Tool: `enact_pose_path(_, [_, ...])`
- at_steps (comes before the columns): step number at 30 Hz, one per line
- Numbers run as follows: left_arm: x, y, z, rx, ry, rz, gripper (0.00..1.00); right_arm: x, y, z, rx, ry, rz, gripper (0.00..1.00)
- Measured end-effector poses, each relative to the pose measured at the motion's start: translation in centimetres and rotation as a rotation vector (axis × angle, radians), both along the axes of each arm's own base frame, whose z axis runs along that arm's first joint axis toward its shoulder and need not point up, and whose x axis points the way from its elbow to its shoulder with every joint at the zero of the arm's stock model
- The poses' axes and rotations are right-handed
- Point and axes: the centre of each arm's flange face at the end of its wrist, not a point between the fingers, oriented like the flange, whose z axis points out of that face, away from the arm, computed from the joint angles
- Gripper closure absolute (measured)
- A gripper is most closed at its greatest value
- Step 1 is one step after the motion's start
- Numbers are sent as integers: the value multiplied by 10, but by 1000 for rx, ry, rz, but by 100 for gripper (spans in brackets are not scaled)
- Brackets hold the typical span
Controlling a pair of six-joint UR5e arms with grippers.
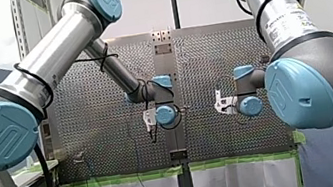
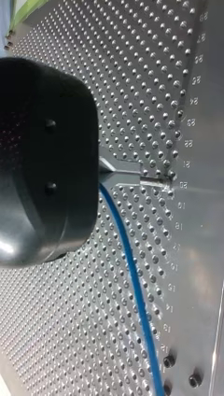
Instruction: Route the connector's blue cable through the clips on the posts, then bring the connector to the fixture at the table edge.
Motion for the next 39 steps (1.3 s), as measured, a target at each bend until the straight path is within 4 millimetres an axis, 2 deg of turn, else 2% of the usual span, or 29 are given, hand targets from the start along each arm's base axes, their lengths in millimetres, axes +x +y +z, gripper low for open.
enact_pose_path(7, [13, 4, 4, -14, -6, 0, 98, 0, -1, 1, -3, -2, -1, 100])
enact_pose_path(14, [26, 2, -7, -4, 18, 0, 95, 1, -8, 6, -6, -1, -2, 100])
enact_pose_path(22, [39, 1, 2, -13, 14, 5, 95, -2, -13, 8, -12, -4, -11, 100])
enact_pose_path(36, [46, 6, 3, -1, 18, 17, 95, -10, -28, 15, -24, -11, -29, 100])
enact_pose_path(39, [46, 7, 3, 2, 19, 17, 89, -10, -28, 15, -21, -9, -29, 100])
